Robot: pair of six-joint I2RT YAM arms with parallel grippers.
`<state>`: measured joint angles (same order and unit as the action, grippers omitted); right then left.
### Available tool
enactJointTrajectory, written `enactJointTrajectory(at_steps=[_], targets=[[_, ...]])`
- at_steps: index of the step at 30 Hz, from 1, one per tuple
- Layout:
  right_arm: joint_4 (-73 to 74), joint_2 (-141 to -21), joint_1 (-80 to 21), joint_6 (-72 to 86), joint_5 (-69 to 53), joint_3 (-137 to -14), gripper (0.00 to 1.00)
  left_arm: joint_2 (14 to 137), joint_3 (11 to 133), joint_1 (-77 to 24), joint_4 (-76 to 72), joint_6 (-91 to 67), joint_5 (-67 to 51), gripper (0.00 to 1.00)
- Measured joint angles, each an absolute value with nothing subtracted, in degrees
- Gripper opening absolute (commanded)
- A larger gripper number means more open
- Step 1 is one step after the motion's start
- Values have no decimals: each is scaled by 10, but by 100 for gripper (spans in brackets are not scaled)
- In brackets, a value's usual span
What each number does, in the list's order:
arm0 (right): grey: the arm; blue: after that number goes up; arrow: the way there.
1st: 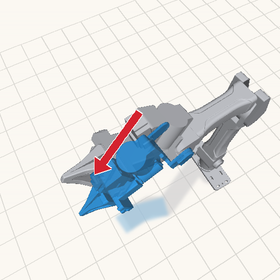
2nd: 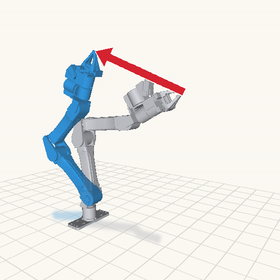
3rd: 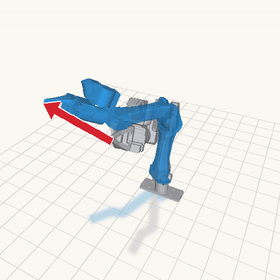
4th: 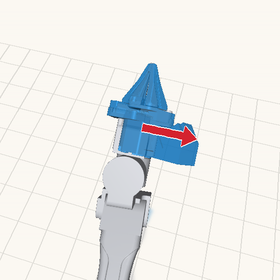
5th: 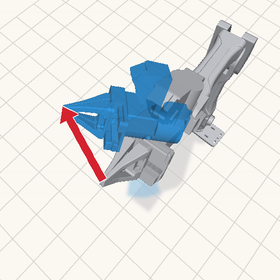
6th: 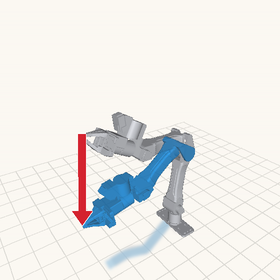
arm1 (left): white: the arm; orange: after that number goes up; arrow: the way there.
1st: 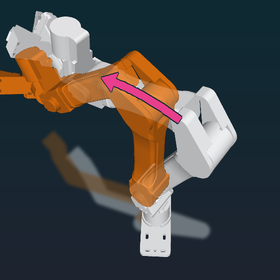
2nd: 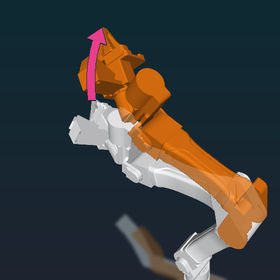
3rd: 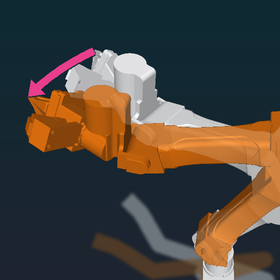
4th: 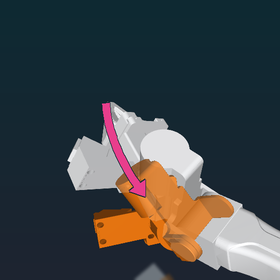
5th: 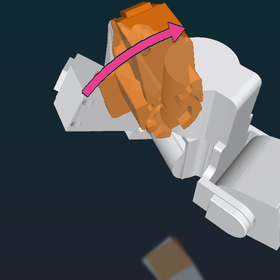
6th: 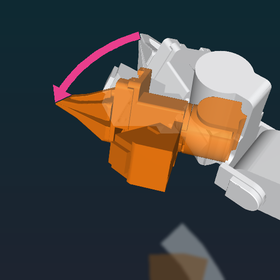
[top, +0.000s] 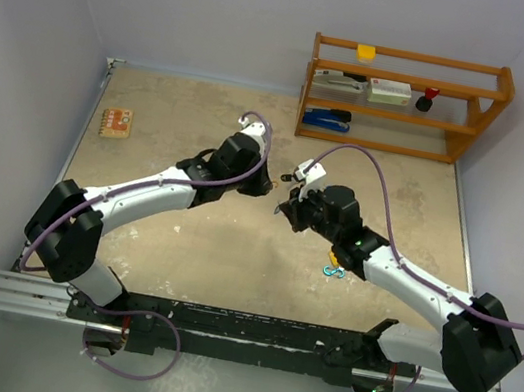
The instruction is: Put the keys on the keyring
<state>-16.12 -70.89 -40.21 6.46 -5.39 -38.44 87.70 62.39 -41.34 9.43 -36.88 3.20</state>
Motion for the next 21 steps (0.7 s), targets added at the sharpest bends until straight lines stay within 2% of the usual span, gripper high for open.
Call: enactJointTrajectory(at_steps=[21], targets=[[-159, -723, -405, 57, -50, -396, 0, 882, 633, -425, 116, -368, 17, 0]])
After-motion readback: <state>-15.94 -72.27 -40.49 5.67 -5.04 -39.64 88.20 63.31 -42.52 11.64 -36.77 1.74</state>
